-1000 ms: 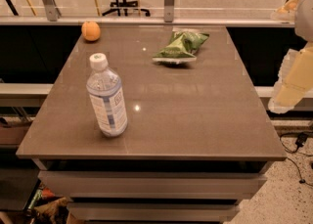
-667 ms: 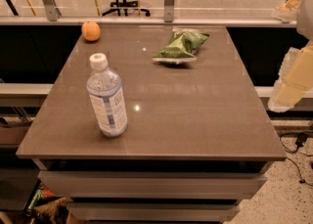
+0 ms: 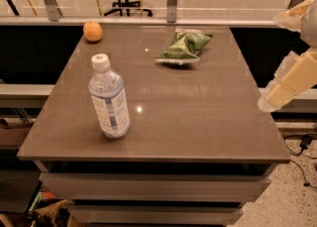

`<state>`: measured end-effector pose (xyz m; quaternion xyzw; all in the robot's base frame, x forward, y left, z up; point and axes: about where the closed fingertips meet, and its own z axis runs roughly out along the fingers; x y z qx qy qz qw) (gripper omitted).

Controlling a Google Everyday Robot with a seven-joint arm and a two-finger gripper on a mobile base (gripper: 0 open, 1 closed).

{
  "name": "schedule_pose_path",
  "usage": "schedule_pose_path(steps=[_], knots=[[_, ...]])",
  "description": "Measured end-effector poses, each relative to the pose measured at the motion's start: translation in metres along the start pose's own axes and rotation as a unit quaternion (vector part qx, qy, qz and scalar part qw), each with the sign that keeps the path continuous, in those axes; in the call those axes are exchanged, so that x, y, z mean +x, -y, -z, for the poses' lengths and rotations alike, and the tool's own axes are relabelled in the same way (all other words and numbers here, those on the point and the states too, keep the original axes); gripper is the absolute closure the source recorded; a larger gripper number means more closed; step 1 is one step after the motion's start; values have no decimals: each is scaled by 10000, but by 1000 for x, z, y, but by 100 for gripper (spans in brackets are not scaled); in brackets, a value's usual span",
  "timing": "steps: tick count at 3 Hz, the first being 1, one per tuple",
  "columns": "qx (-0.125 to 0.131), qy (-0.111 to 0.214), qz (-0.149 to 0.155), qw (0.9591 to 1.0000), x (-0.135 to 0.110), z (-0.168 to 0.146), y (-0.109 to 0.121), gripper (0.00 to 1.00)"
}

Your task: Move blue plastic bottle near orange

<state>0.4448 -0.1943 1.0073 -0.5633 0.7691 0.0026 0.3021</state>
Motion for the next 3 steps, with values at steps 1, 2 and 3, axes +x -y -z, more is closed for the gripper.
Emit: schedule_pose_path(steps=[1, 2, 3], knots=[[-281, 794, -132, 9964, -15, -17, -6, 0], [-596, 1673, -156, 9840, -47, -28, -16, 0], [-590, 1664, -150, 9842, -47, -28, -16, 0]])
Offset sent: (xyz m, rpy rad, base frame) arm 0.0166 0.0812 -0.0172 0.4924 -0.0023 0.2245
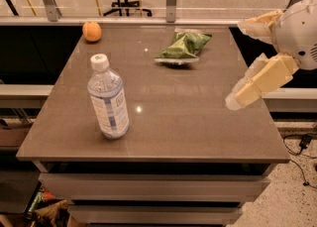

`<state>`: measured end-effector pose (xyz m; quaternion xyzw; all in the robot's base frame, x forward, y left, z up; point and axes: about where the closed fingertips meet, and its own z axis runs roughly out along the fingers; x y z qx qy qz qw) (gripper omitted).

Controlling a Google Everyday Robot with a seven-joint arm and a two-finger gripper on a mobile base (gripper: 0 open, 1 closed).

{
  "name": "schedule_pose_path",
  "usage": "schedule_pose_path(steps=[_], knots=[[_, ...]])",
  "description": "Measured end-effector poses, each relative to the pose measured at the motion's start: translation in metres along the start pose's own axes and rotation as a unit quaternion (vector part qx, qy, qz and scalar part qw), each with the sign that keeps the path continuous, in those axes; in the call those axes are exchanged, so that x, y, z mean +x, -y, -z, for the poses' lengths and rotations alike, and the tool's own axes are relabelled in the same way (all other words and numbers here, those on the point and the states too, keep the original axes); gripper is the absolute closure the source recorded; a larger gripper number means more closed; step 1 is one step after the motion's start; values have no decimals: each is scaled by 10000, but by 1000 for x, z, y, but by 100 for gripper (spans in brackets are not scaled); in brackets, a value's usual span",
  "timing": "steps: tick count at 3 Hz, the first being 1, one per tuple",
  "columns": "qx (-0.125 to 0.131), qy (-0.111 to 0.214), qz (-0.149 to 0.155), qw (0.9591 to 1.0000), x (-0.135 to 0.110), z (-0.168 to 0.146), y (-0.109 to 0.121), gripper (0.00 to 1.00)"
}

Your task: Move blue plastic bottle near orange

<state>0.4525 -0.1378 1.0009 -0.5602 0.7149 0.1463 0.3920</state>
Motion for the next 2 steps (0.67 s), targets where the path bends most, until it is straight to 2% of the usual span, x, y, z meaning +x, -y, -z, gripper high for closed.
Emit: schedule_pose_path(steps=[2], knots=[[66, 457, -52, 9989, -13, -24, -5, 0]])
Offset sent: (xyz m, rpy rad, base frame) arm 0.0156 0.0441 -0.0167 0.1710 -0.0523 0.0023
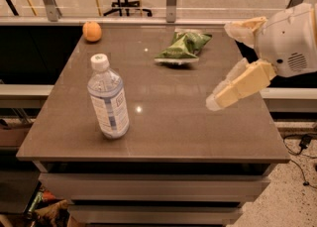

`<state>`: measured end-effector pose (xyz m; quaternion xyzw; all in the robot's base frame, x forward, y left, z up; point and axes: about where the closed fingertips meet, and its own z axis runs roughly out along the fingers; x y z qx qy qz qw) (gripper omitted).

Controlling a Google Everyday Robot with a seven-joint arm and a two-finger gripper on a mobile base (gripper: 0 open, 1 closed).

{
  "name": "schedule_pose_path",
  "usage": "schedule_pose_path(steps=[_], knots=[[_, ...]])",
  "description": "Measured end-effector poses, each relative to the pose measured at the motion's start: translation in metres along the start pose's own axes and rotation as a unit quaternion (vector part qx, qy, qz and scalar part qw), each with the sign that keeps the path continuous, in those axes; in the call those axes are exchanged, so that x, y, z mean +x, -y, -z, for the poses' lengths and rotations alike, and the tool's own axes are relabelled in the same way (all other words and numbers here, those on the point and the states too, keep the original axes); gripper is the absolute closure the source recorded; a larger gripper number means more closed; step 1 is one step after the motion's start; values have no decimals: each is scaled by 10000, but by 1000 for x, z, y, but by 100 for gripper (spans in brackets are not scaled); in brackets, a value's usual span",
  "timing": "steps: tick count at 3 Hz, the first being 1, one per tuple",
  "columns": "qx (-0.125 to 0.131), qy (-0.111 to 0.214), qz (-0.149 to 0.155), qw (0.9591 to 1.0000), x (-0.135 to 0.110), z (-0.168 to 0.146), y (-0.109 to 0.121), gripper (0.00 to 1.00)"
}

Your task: Move blue plastic bottle near orange

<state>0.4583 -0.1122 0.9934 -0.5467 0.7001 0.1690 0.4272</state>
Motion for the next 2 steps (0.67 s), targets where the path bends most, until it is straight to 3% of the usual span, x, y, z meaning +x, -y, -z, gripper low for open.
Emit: schedule_pose_path(steps=[2], knots=[[-8, 613, -127, 9980, -15, -42, -7, 0]])
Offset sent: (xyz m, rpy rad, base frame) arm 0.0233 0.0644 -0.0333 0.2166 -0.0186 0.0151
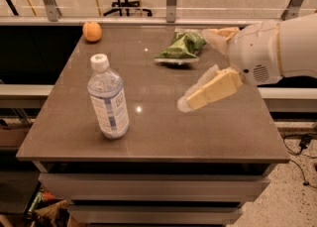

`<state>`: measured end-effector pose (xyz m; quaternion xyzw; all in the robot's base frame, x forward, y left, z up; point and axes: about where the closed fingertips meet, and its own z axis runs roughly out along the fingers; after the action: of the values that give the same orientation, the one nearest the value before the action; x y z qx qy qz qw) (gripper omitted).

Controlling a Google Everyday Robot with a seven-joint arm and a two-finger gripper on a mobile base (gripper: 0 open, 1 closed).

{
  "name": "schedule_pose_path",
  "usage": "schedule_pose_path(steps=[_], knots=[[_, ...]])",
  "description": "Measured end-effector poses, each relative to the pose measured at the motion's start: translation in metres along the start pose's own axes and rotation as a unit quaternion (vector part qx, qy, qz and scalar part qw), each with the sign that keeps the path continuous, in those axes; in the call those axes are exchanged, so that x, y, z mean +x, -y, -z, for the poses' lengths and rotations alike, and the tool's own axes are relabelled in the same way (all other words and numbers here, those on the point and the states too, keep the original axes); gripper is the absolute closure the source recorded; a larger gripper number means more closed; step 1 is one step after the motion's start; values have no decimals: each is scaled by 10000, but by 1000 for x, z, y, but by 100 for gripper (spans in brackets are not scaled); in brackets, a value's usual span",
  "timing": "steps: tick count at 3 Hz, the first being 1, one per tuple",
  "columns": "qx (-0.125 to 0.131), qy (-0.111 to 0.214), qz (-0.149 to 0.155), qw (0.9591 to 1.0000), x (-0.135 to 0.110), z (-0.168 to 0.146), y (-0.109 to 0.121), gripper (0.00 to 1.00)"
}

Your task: Move blue plastic bottle near orange

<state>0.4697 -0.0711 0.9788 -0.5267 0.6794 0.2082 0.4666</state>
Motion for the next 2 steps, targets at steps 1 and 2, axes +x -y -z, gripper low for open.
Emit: schedule_pose_path(steps=[1, 2], knots=[[42, 333, -180, 9993, 1, -25, -5, 0], [213, 651, -380, 9969, 3, -42, -8, 0]])
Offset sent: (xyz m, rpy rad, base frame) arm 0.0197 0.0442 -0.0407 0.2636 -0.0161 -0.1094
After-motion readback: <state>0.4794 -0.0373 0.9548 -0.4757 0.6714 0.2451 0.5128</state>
